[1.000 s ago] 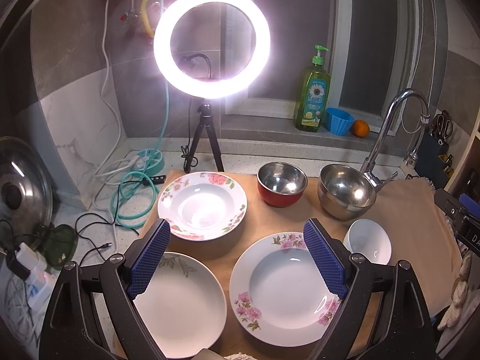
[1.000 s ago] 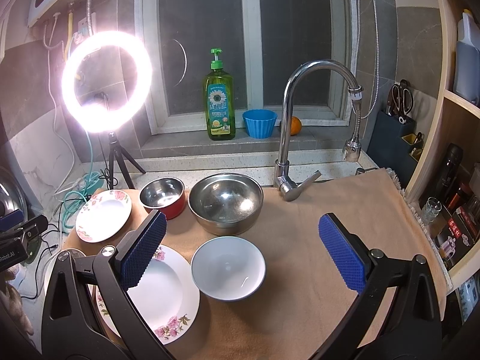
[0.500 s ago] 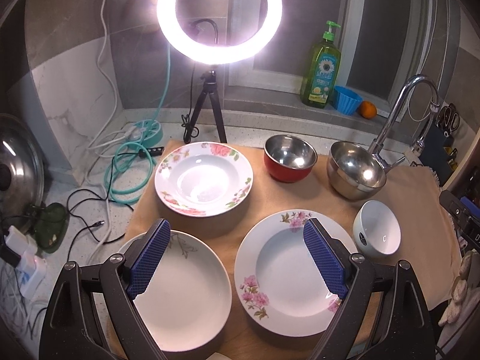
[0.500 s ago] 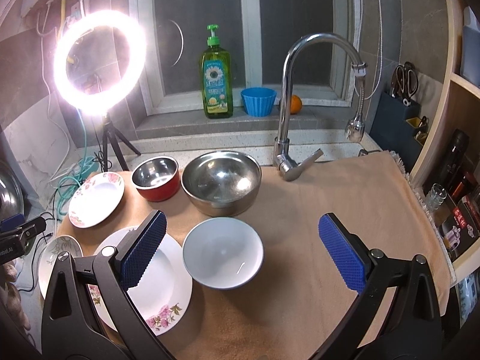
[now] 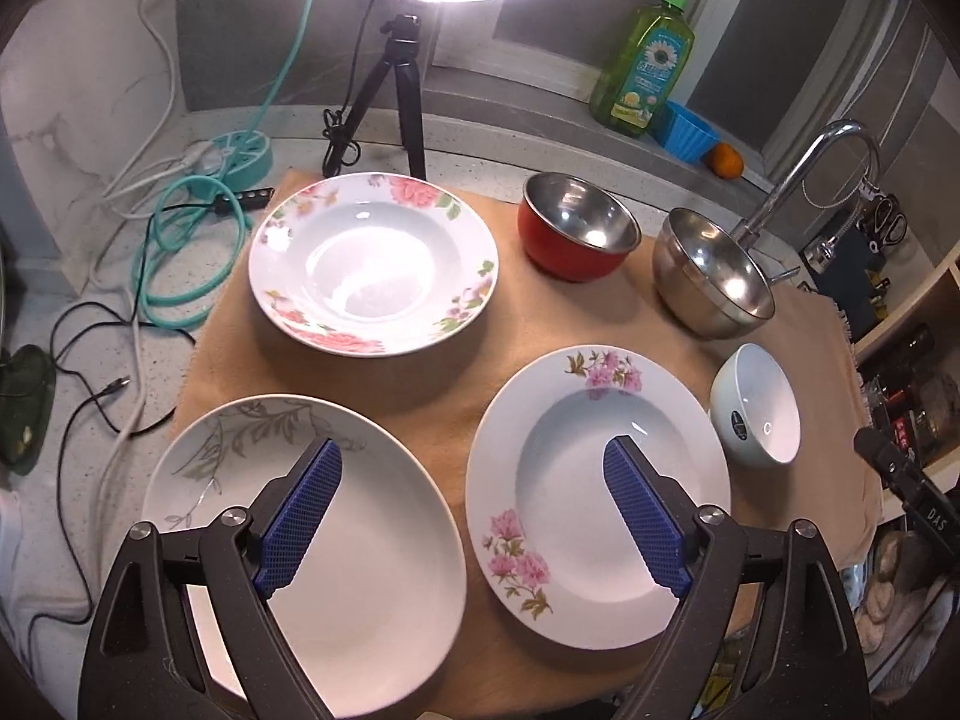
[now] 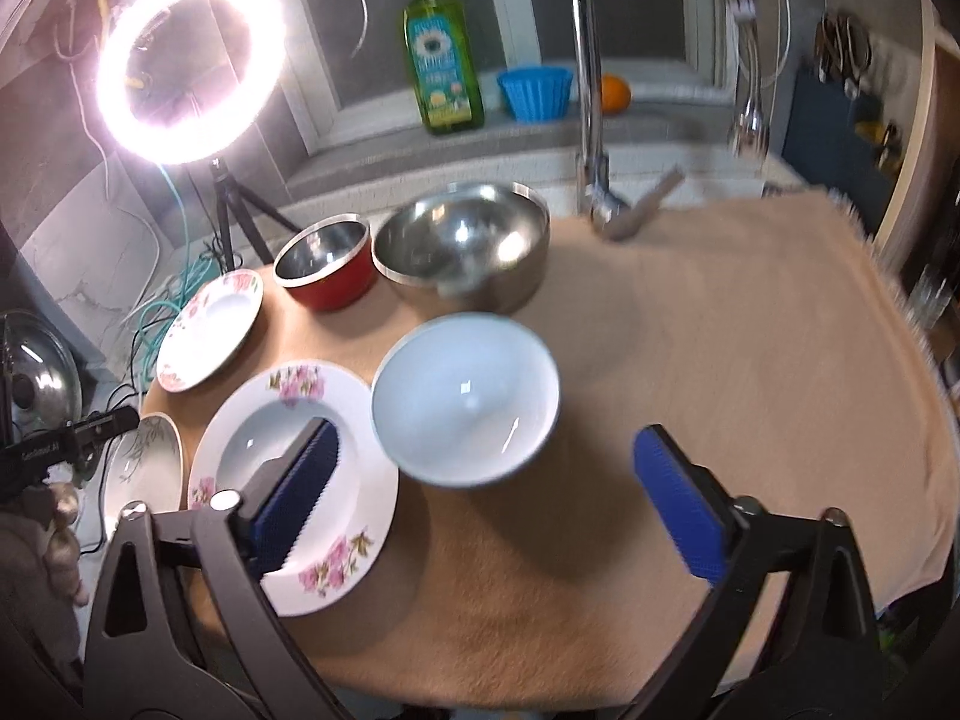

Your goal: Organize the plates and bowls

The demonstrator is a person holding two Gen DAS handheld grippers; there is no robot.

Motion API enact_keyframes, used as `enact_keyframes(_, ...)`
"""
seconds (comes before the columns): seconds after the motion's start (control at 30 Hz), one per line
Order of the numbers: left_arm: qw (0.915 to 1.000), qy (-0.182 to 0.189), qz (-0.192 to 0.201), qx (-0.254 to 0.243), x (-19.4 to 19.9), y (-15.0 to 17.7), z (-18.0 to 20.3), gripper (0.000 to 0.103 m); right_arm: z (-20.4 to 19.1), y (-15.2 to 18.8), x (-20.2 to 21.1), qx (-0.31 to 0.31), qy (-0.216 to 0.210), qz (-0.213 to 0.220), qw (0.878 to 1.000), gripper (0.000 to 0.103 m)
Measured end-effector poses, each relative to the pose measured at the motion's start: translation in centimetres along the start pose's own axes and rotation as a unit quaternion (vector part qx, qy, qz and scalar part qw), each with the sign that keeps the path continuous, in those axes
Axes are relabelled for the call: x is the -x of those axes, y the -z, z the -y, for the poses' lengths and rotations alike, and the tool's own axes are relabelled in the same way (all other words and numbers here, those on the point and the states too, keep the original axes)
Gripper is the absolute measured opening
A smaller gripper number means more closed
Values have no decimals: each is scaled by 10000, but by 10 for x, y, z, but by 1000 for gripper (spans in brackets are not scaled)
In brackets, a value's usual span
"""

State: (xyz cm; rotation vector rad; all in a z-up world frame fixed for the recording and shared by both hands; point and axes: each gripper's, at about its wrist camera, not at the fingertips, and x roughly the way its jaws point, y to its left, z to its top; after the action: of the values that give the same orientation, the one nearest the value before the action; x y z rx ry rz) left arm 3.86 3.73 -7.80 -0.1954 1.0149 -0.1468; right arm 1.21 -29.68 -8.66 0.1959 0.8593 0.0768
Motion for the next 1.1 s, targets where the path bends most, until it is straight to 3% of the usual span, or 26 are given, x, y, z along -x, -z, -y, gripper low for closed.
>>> enact_keyframes(0.03, 10000, -53, -42, -56, -3, -1, 0, 81, 1, 3, -3, -43, -41, -82, 9999, 92)
enact_keyframes(0.1, 9997, -178, -107, -156, -10, -2, 0, 64, 4, 10, -13, -163, -212, -313, 9992, 91)
enact_keyframes(0.17, 9993, -209, -201, -243, -17, -3, -1, 56, 4, 16, -21, -262, -421, -492, 9976, 82)
enact_keyframes(0.27, 9987, -129, -360, -326, -27, -5, 0, 54, 0, 23, -36, -342, -680, -820, 9937, 70)
enact_keyframes(0.43, 9980, -51, -483, -413, -40, -10, 2, 49, -5, 34, -52, -459, -997, -1153, 9872, 58)
enact_keyframes(0.57, 9970, 77, -661, -397, -52, -11, 3, 36, -8, 40, -64, -619, -1207, -1401, 9808, 47)
enact_keyframes(1.1, 9921, 371, -1173, -249, -78, -13, -2, 15, -14, 46, -88, -932, -1727, -1775, 9644, 20)
